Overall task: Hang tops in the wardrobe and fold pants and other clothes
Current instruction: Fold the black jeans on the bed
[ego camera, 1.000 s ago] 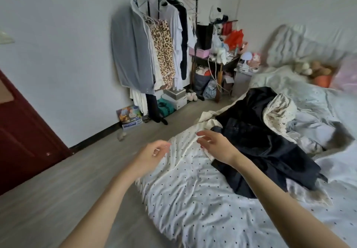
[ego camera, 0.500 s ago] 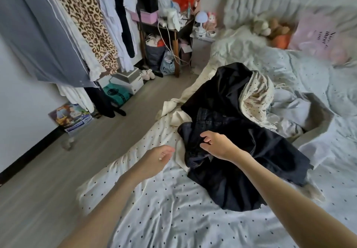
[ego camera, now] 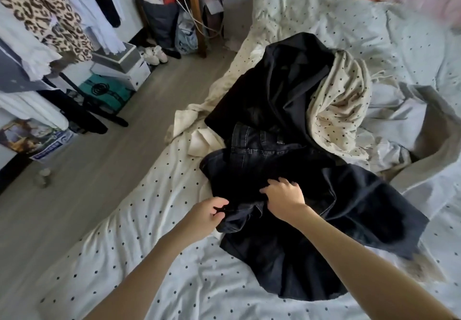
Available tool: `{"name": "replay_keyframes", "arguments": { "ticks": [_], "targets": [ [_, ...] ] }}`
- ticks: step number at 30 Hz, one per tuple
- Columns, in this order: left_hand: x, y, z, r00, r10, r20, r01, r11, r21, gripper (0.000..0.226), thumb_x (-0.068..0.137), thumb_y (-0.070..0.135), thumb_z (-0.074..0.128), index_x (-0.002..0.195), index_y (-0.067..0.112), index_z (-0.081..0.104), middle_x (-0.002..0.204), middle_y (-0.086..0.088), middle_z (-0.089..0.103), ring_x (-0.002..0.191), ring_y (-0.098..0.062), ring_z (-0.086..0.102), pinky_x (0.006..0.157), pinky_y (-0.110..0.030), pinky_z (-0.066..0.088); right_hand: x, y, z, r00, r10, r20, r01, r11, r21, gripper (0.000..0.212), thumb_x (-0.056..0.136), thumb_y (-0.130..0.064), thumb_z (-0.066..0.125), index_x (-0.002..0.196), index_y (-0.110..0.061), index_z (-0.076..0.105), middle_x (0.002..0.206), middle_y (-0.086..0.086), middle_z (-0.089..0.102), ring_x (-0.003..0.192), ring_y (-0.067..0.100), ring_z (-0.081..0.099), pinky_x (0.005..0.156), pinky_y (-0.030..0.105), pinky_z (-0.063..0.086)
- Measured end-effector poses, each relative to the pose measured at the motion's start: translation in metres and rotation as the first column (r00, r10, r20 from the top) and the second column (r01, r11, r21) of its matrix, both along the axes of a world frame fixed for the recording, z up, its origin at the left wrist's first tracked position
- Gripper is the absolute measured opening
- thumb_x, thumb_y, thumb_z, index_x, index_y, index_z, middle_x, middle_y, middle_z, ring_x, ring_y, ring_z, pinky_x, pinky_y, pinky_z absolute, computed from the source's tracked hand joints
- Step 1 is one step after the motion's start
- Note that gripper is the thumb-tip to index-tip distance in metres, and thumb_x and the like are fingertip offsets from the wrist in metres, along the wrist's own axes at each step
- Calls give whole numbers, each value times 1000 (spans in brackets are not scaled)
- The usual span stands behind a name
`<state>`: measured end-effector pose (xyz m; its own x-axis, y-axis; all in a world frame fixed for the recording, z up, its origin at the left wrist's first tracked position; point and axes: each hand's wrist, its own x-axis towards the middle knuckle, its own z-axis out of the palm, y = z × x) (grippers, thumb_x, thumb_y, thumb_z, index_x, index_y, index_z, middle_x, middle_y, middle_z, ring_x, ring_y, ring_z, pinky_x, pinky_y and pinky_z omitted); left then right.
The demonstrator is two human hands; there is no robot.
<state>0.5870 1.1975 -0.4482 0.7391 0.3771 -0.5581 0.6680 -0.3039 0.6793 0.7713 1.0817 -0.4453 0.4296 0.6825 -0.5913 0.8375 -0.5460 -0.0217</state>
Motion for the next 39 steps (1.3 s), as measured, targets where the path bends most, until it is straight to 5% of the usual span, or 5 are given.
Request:
{"name": "replay_keyframes", "arguments": {
  "ticks": [6,15,21,30,39],
  "targets": [
    [42,-2,2,991,-123,-52,130,979,159,65,83,29,65,141,22,37,144,0,34,135,-20,28,113,-36,25,25,-2,13,937,-191,-291,241,959,146,41,91,-17,50,125,-39,58,125,0,61,115,28,55,95,34,46],
    [61,24,79,949,26,314,-165,891,424,23,84,5,59,96,22,68,87,9,61,87,-14,53,70,-27,42,38,2,81,862,-218,-458,396,853,339,17,88,-27,64,102,-29,73,62,-18,56,63,3,52,65,22,42],
    [57,44,155,911,-70,406,-179,820,544,23,82,21,67,104,25,67,98,10,57,97,-12,31,80,-19,26,27,11,171,928,-191,-319,355,712,606,17,86,-21,66,100,-27,74,79,-13,67,79,10,61,69,26,43],
    [2,53,260,799,66,598,-421,772,477,20,76,12,70,83,26,58,89,3,57,79,-14,55,62,-23,37,-35,12,273,978,-98,-186,206,623,755,20,88,-22,64,107,-26,72,90,-5,72,83,17,65,74,33,51],
    [-14,29,319,774,-217,595,-134,862,489,54,74,35,76,121,38,49,112,22,48,101,6,41,78,-5,31,-71,1,312,974,-64,-219,224,437,871,15,85,-11,66,98,-11,75,92,1,73,83,11,62,74,18,43]
  ]
}}
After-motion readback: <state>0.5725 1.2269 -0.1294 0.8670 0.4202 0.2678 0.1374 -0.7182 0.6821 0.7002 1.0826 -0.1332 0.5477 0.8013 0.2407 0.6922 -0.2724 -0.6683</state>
